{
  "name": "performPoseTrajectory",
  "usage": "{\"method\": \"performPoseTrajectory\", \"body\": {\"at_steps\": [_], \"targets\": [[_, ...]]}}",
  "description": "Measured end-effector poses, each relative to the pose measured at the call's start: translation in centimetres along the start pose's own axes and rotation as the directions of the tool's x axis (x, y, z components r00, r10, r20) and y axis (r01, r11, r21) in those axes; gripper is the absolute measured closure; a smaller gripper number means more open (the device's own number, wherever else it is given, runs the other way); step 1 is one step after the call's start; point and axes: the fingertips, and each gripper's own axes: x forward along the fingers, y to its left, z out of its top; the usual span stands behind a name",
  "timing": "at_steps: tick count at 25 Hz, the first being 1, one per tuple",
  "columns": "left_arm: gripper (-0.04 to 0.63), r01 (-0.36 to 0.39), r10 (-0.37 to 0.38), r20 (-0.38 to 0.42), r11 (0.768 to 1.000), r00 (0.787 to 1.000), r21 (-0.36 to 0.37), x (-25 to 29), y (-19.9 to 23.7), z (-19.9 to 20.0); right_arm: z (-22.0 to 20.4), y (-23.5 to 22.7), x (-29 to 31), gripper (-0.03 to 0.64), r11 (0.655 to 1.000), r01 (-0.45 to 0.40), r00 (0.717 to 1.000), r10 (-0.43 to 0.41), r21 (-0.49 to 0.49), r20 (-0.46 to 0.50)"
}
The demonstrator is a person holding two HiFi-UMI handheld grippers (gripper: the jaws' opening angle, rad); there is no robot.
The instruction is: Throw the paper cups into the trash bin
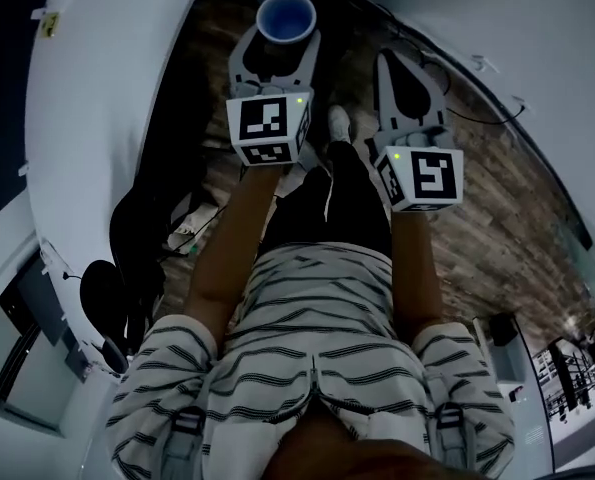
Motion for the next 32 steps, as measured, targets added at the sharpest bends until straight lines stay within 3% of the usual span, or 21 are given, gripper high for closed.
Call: {"method": "performPoseTrajectory", "body": {"at_steps": [15,21,27,32], "targets": [[0.304,0.016,-0.017,-0.16,1.0,0.987,-0.013,7.3,-0.8,-11.8,-9.4,-3.6,3.3,0.607,0.998,0.018,0.995,-0.012,0.064,-0.096],[0.304,0.022,-0.007,-0.217,0.998,0.976,0.067,11.1,-0.7,-16.2,-12.2,-5.5,4.0,0.607,0.995,0.05,0.992,-0.039,0.09,-0.123],[0.304,0.041,-0.019,-0.284,0.997,0.959,0.072,13.9,-1.5,-21.5,-14.9,-7.7,4.2,0.607,0.989,0.078,0.987,-0.059,0.126,-0.148],[0.304,0.024,-0.015,-0.334,0.999,0.943,0.022,16.6,-0.4,-25.6,-16.6,-8.4,4.6,0.607,0.986,0.086,0.984,-0.061,0.146,-0.165]]}}
